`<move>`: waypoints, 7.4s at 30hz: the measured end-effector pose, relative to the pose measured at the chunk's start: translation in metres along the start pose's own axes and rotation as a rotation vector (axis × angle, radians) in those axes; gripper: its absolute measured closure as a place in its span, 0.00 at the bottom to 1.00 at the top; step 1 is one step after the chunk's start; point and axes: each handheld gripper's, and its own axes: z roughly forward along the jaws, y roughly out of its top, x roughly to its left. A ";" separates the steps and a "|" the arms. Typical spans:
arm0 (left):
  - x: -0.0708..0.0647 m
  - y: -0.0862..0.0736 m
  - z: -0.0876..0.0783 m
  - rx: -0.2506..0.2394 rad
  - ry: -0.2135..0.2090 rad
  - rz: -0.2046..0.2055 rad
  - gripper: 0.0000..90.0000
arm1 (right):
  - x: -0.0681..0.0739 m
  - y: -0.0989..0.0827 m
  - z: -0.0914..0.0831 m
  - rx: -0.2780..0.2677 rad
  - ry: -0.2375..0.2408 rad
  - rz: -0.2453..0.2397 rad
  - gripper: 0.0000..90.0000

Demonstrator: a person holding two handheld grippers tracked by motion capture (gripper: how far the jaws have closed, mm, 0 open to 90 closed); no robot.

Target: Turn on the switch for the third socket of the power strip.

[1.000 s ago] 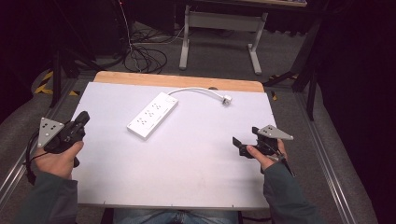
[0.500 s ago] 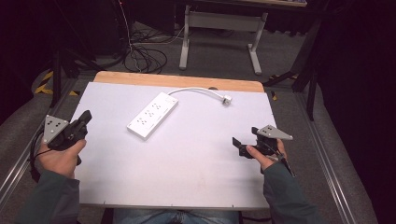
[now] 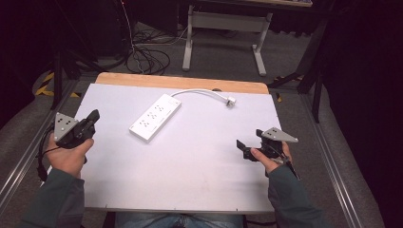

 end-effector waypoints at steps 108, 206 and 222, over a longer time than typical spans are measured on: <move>-0.095 -0.003 0.166 0.259 -0.301 0.169 1.00 | 0.001 0.000 0.003 0.026 0.018 -0.019 0.10; -0.019 0.019 0.048 0.058 -0.168 0.012 1.00 | 0.000 0.003 0.006 0.053 -0.012 -0.035 0.10; -0.018 0.008 -0.004 0.035 -0.186 -0.006 1.00 | 0.003 0.004 0.010 0.056 -0.009 -0.050 0.10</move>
